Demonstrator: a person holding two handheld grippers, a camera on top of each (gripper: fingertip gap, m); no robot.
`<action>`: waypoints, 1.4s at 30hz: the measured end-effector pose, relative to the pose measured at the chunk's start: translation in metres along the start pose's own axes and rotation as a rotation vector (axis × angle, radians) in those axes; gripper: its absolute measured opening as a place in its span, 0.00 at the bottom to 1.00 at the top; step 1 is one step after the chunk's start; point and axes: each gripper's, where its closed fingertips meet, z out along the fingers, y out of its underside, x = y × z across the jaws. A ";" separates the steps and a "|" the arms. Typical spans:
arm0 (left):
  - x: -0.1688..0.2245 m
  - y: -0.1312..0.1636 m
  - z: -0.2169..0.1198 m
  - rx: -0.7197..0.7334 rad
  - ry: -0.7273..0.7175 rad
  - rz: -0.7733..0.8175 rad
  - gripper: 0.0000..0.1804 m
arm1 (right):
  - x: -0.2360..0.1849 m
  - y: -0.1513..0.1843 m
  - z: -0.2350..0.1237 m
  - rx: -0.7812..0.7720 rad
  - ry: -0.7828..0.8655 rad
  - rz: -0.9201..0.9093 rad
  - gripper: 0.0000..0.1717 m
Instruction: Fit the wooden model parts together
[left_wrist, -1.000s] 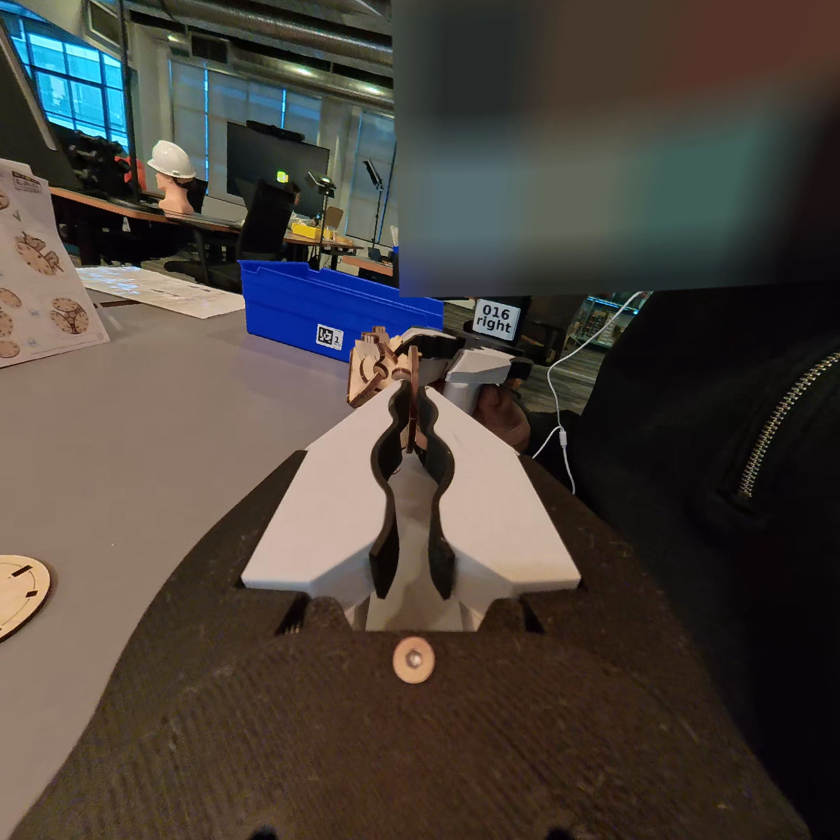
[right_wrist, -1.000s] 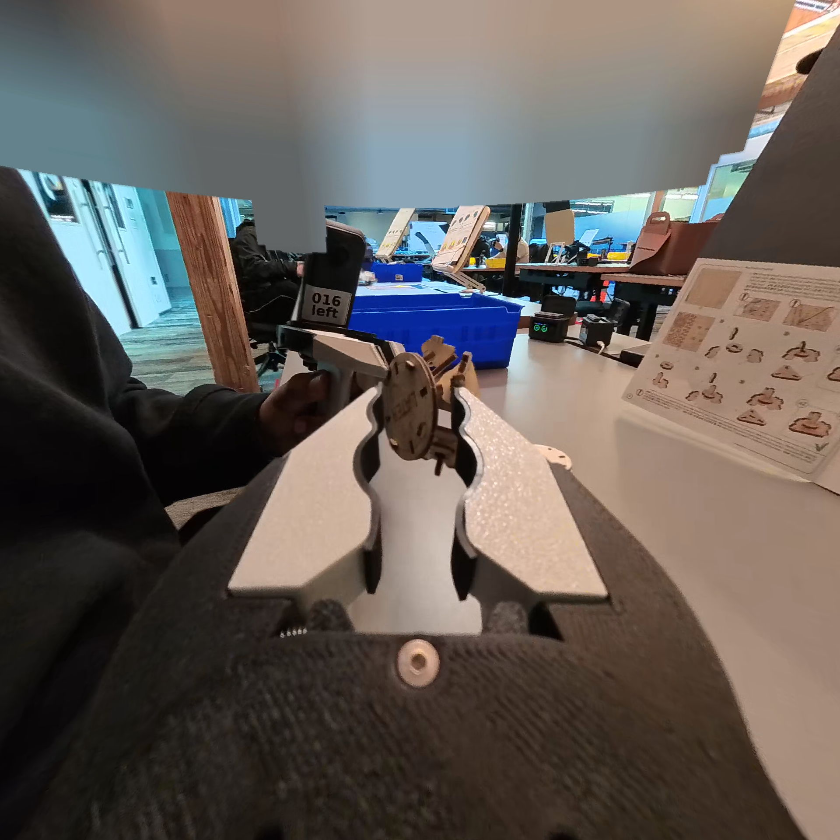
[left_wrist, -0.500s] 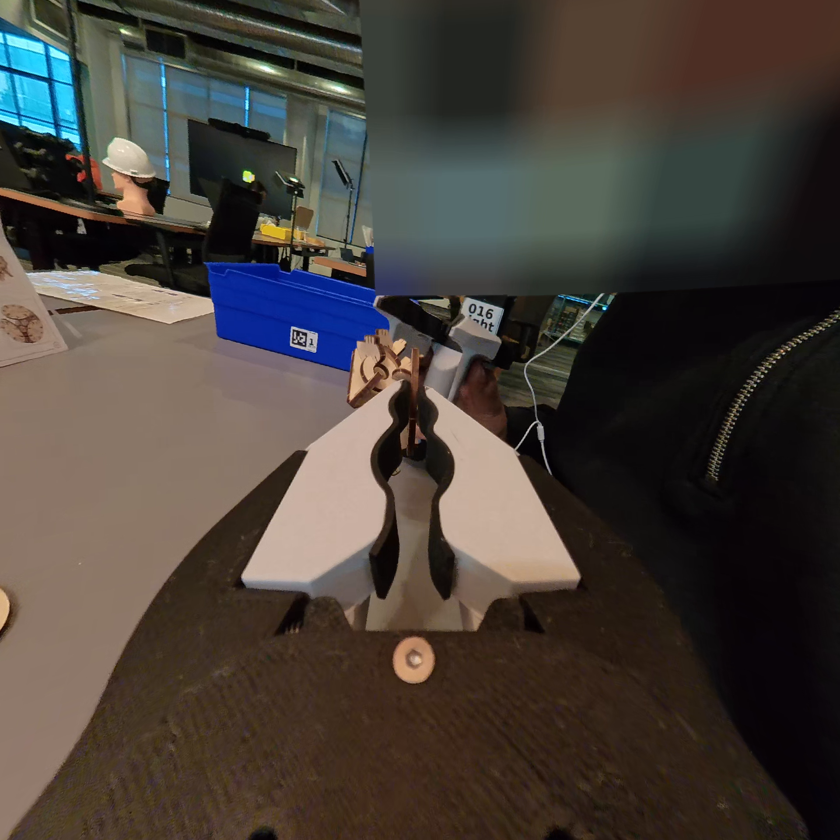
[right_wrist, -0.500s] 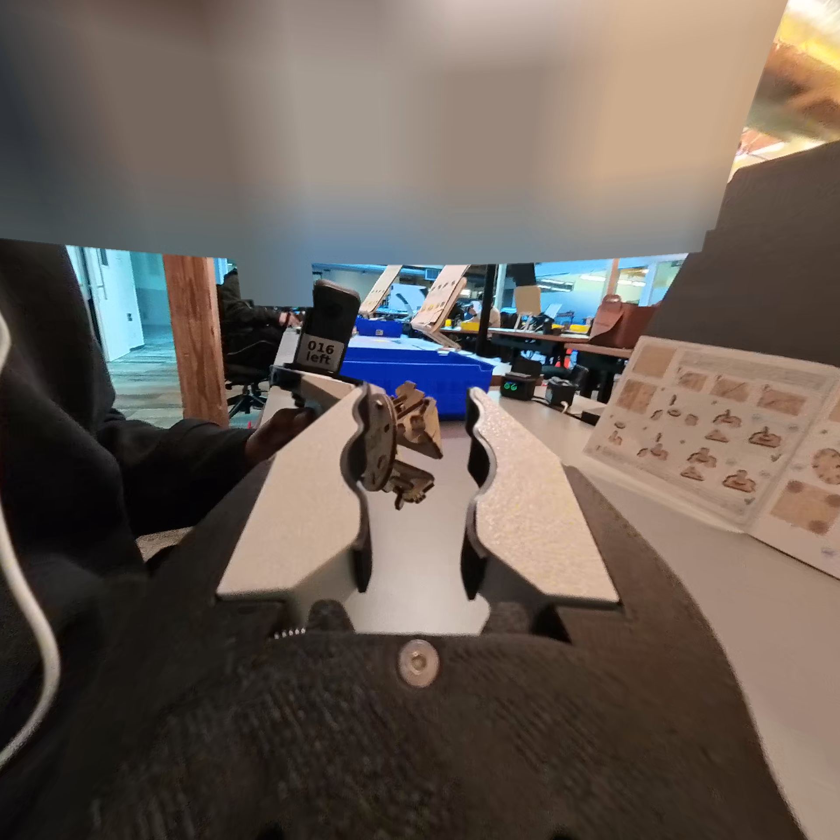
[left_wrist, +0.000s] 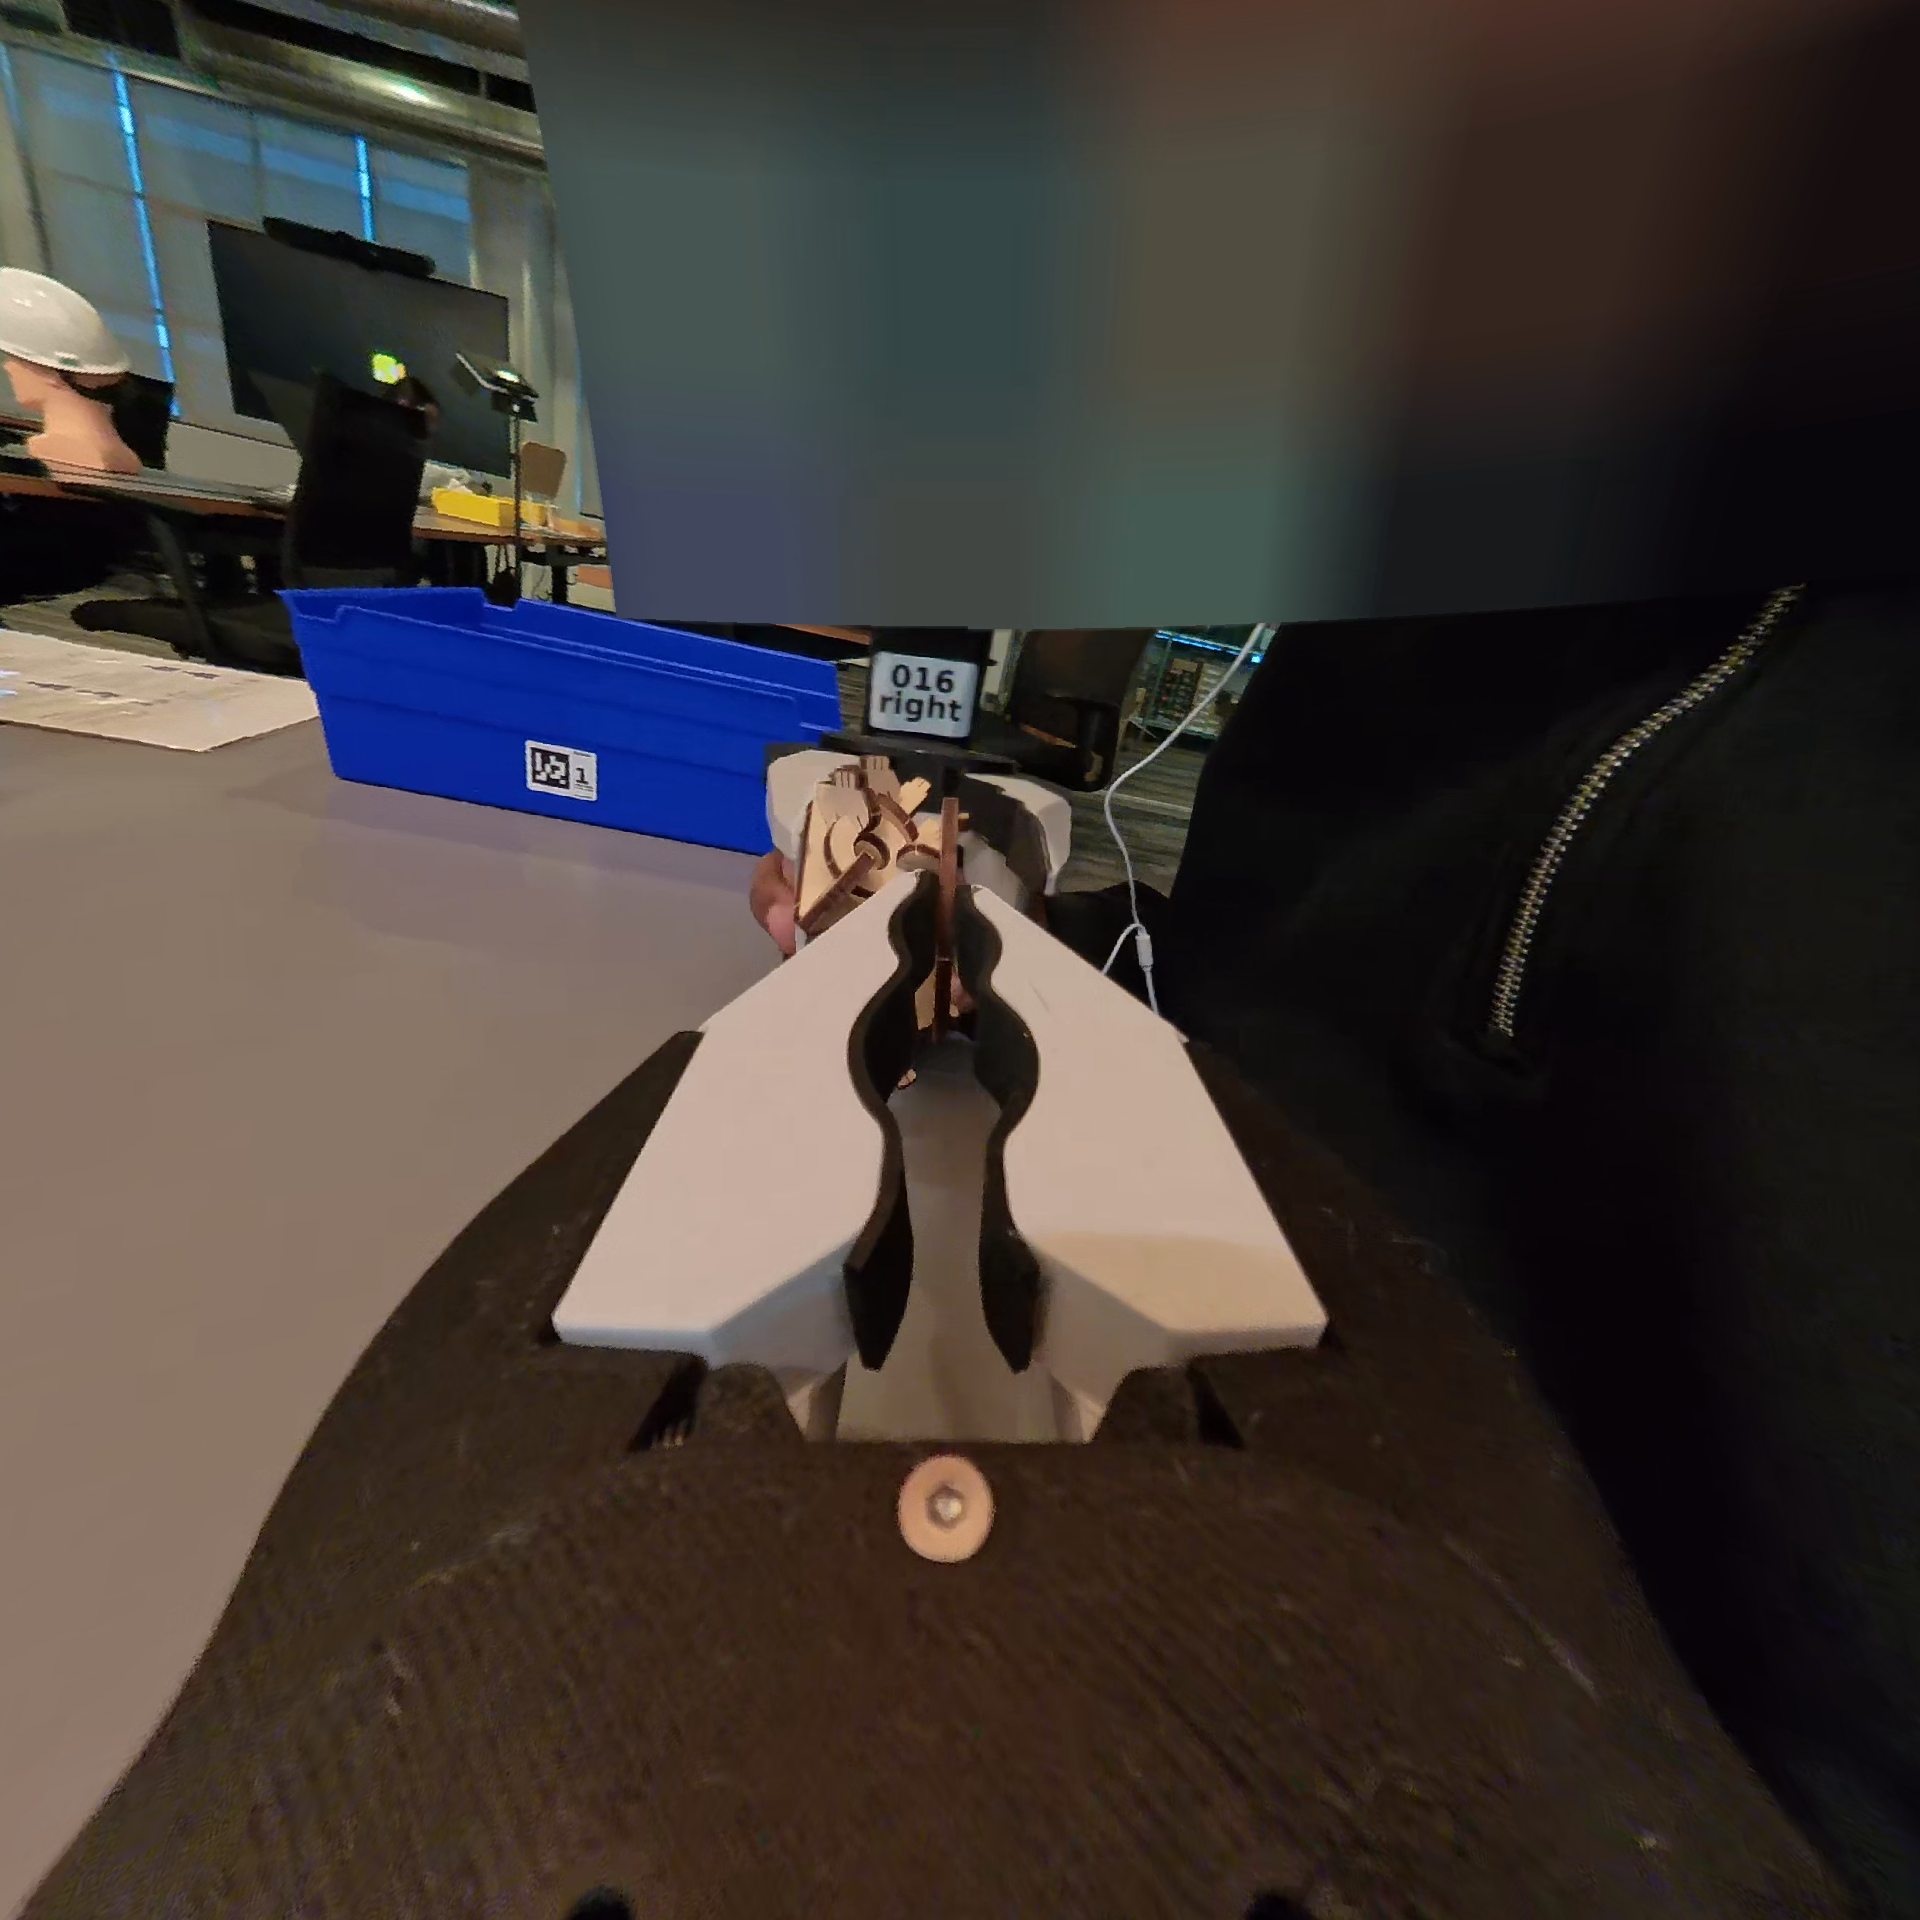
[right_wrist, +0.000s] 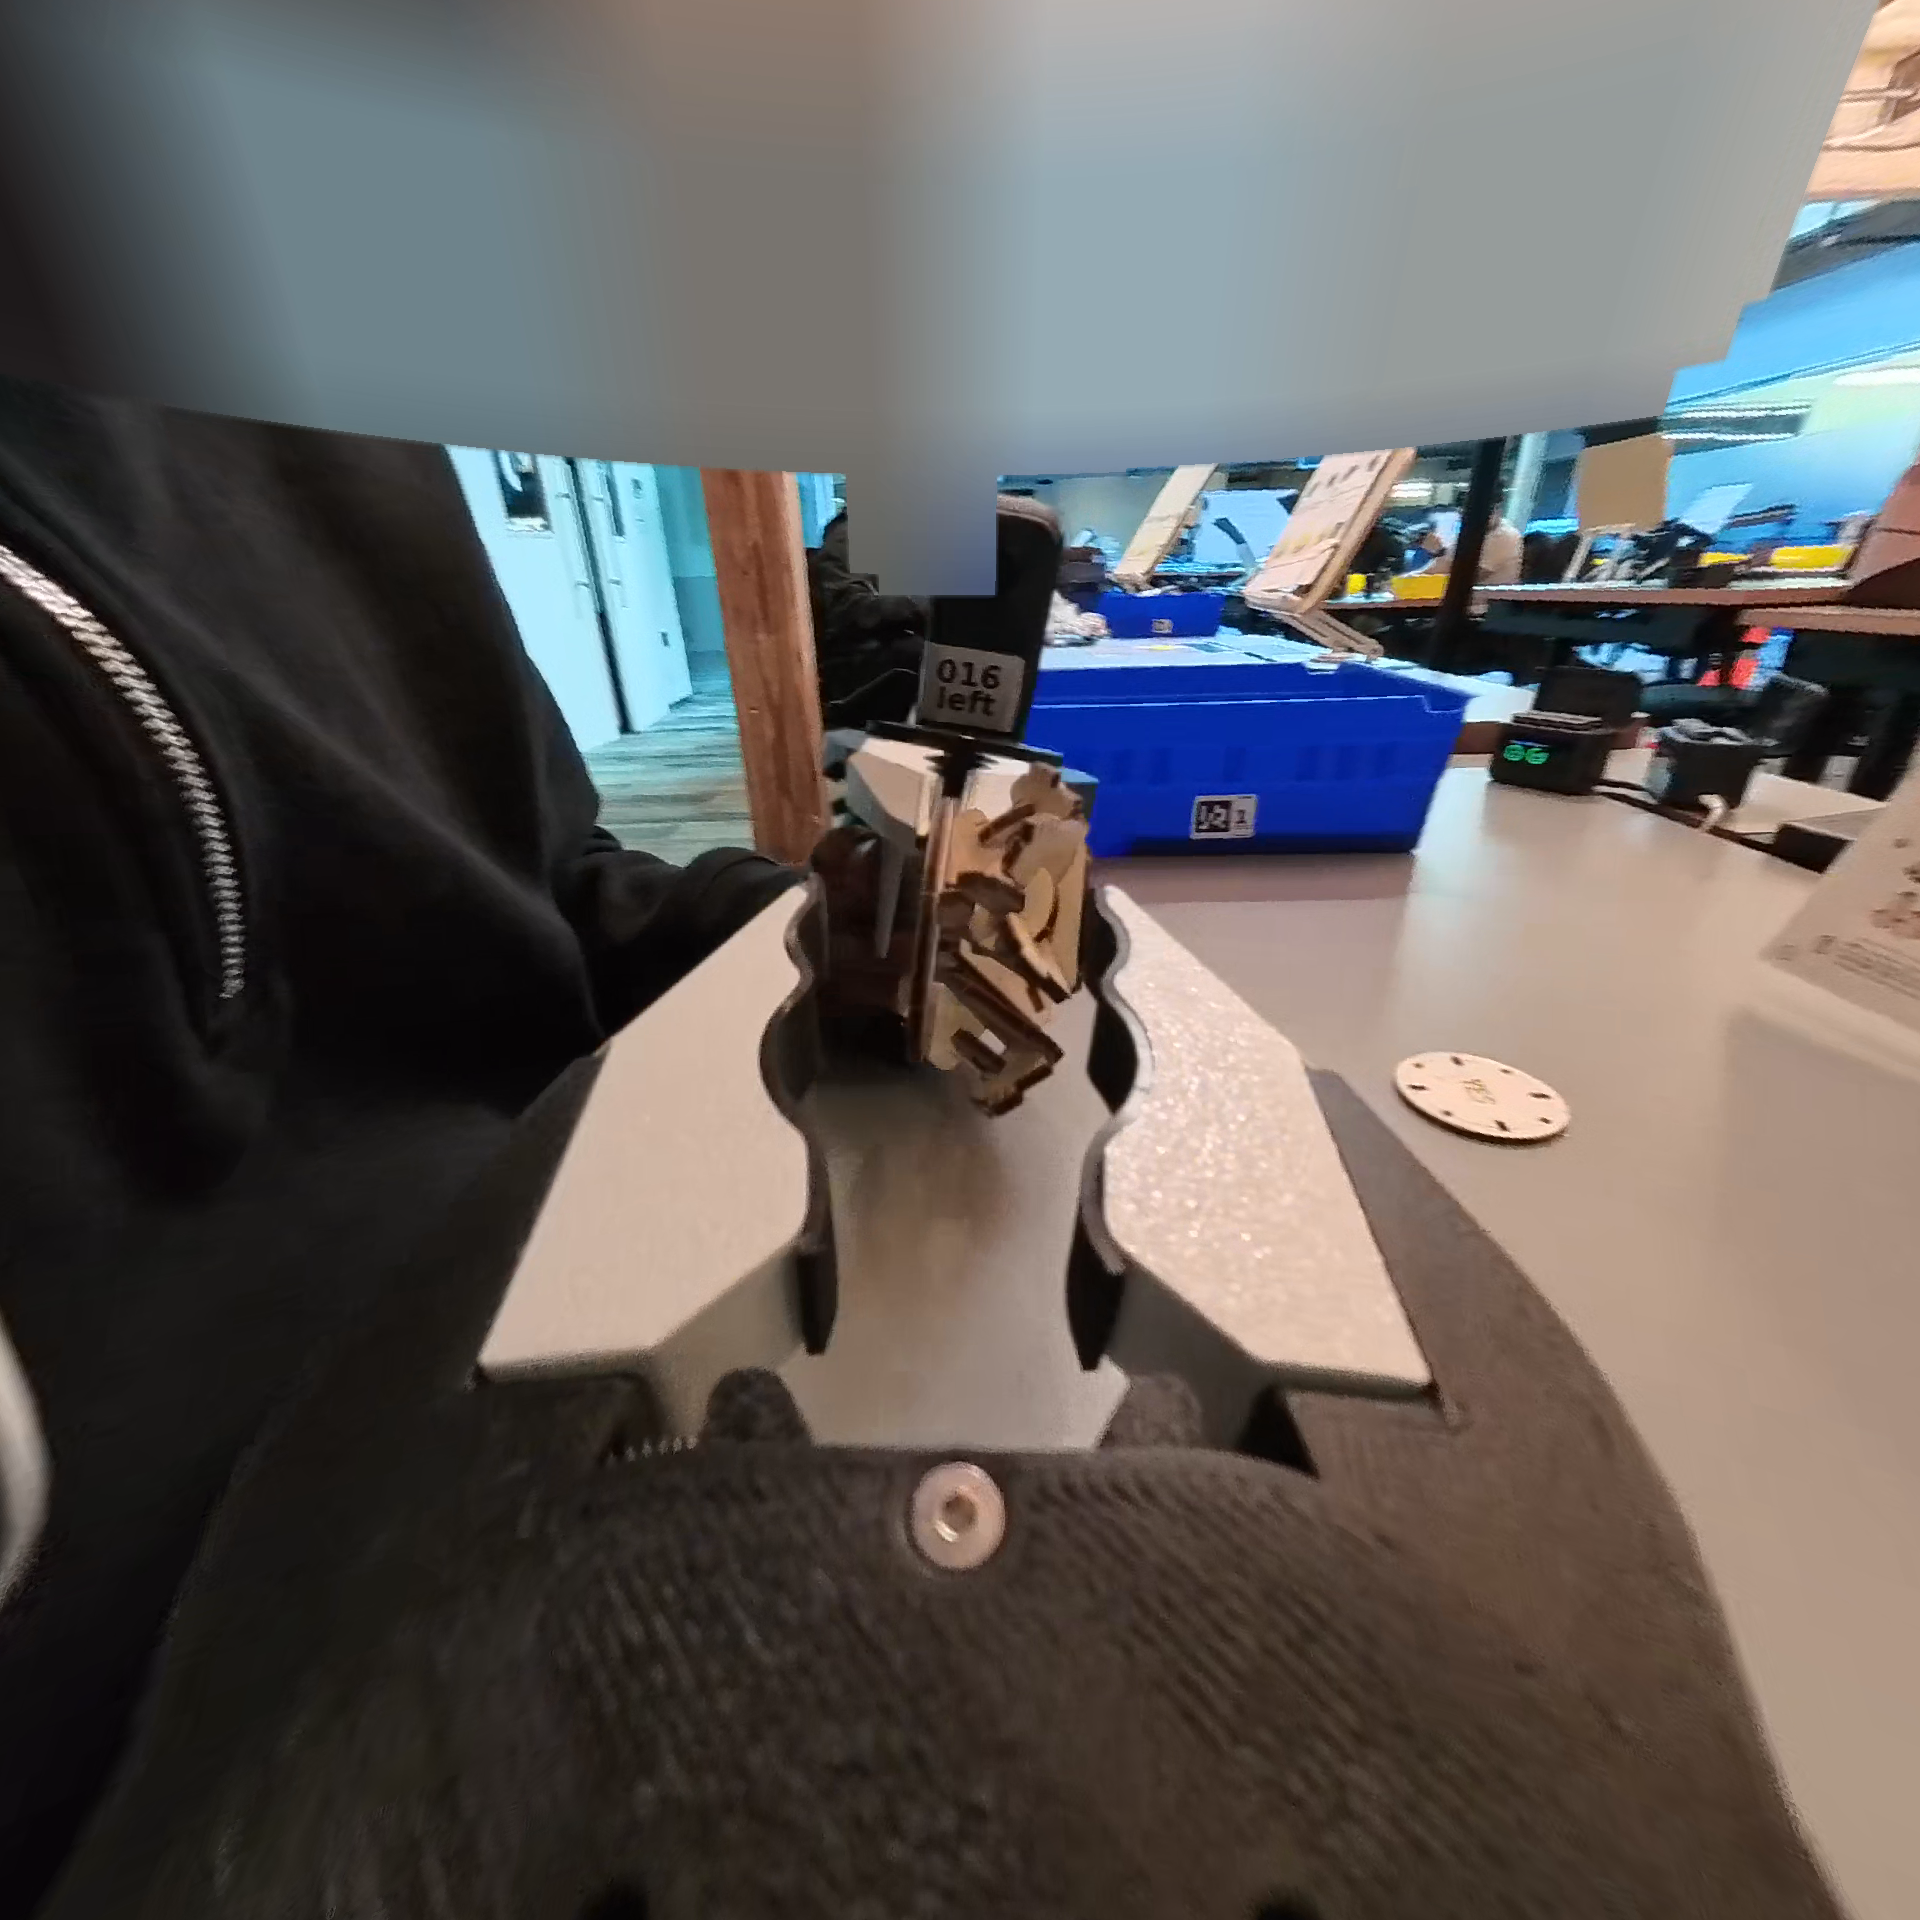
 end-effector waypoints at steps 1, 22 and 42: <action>0.001 0.000 0.000 -0.002 0.007 0.000 0.00 | -0.001 -0.002 -0.001 0.011 -0.019 0.017 0.27; 0.014 0.006 0.005 -0.036 0.071 0.027 0.00 | -0.014 -0.003 -0.008 -0.025 -0.076 -0.133 0.18; 0.015 0.010 0.006 -0.058 0.067 0.037 0.00 | -0.011 0.003 -0.006 -0.046 -0.060 -0.114 0.22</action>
